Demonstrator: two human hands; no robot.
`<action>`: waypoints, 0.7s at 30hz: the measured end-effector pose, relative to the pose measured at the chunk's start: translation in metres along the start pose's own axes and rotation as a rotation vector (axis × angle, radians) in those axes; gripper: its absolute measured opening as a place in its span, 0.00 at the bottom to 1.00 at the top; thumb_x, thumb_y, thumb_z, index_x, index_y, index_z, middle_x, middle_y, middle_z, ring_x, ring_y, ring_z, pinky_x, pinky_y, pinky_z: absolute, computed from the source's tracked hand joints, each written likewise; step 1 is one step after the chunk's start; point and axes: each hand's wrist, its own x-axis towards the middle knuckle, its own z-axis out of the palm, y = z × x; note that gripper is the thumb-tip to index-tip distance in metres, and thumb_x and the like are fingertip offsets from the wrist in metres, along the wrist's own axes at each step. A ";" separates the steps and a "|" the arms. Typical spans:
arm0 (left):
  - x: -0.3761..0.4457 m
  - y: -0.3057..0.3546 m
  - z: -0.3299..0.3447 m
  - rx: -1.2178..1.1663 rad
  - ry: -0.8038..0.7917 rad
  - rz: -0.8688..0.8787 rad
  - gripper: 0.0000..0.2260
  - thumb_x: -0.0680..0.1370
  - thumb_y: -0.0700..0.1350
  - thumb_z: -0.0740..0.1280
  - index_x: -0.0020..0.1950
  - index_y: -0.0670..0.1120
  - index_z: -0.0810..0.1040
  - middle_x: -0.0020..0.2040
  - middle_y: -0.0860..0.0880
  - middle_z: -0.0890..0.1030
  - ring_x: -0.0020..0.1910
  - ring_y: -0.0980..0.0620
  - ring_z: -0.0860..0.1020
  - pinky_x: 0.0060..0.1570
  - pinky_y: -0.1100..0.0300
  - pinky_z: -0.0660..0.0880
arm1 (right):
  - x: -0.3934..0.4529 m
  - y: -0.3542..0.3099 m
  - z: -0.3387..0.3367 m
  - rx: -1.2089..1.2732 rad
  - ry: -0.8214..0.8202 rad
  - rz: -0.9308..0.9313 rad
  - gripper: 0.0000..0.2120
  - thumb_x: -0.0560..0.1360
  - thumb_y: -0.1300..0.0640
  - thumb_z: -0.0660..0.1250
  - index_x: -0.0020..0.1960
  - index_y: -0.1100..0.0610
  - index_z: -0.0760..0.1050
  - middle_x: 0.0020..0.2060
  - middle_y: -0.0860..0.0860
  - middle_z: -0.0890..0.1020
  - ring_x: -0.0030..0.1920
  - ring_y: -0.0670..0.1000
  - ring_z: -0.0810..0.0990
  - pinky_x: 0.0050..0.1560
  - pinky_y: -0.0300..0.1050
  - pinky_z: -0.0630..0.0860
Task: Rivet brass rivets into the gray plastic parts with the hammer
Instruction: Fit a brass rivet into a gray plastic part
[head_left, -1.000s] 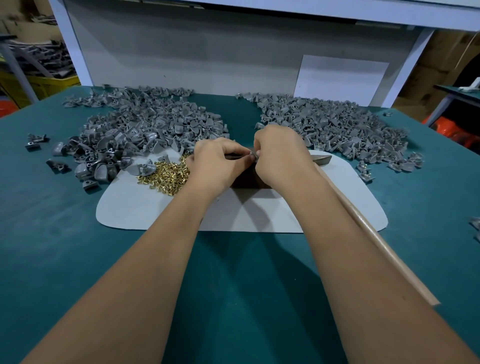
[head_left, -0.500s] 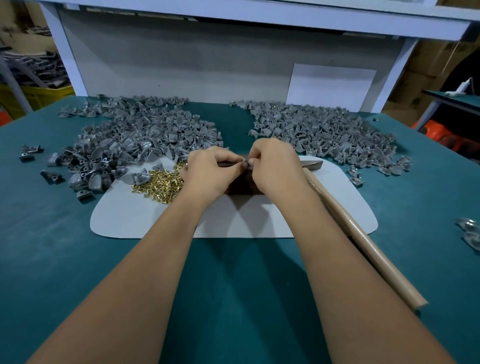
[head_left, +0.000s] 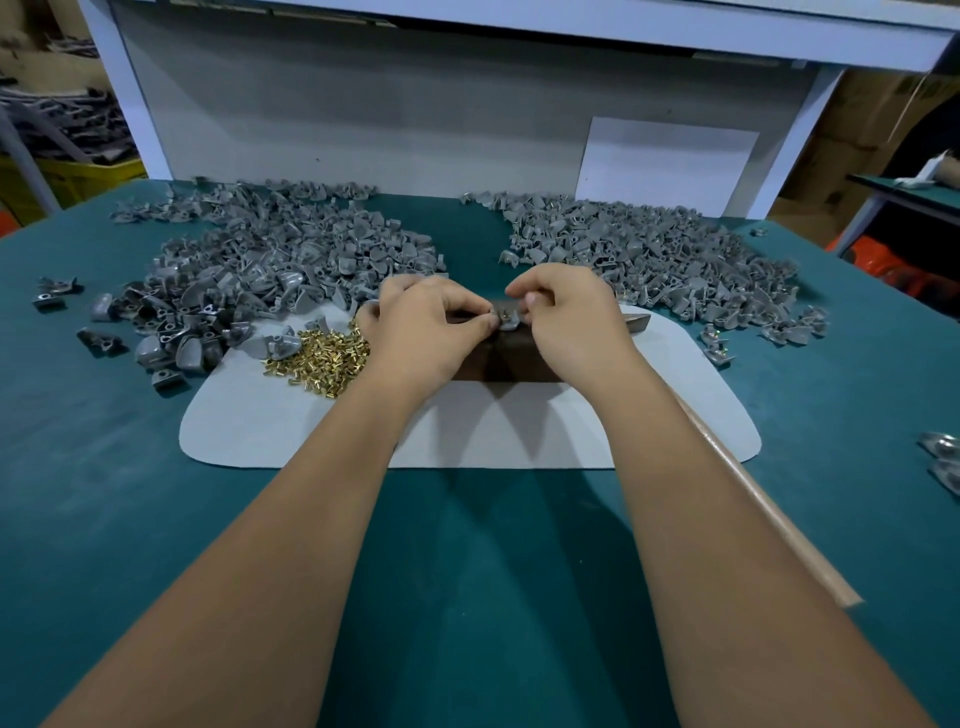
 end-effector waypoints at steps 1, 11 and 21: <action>0.000 0.000 0.001 0.006 0.006 0.008 0.04 0.75 0.54 0.72 0.42 0.63 0.80 0.47 0.63 0.77 0.68 0.51 0.66 0.59 0.52 0.54 | 0.000 0.000 0.001 -0.034 -0.004 -0.018 0.10 0.78 0.64 0.60 0.50 0.57 0.80 0.47 0.52 0.81 0.50 0.50 0.78 0.55 0.43 0.74; 0.002 -0.002 0.002 0.041 0.026 0.051 0.02 0.75 0.55 0.72 0.43 0.63 0.82 0.42 0.65 0.74 0.67 0.52 0.63 0.59 0.53 0.52 | 0.004 0.001 0.007 -0.286 -0.005 -0.144 0.03 0.76 0.58 0.66 0.43 0.55 0.76 0.44 0.52 0.77 0.44 0.50 0.75 0.43 0.40 0.67; -0.001 -0.001 0.000 -0.047 -0.002 -0.016 0.07 0.74 0.54 0.72 0.40 0.66 0.78 0.50 0.61 0.78 0.67 0.52 0.66 0.66 0.47 0.57 | 0.004 0.005 0.014 -0.128 0.047 -0.043 0.07 0.75 0.61 0.66 0.38 0.54 0.74 0.32 0.46 0.73 0.36 0.49 0.71 0.36 0.40 0.63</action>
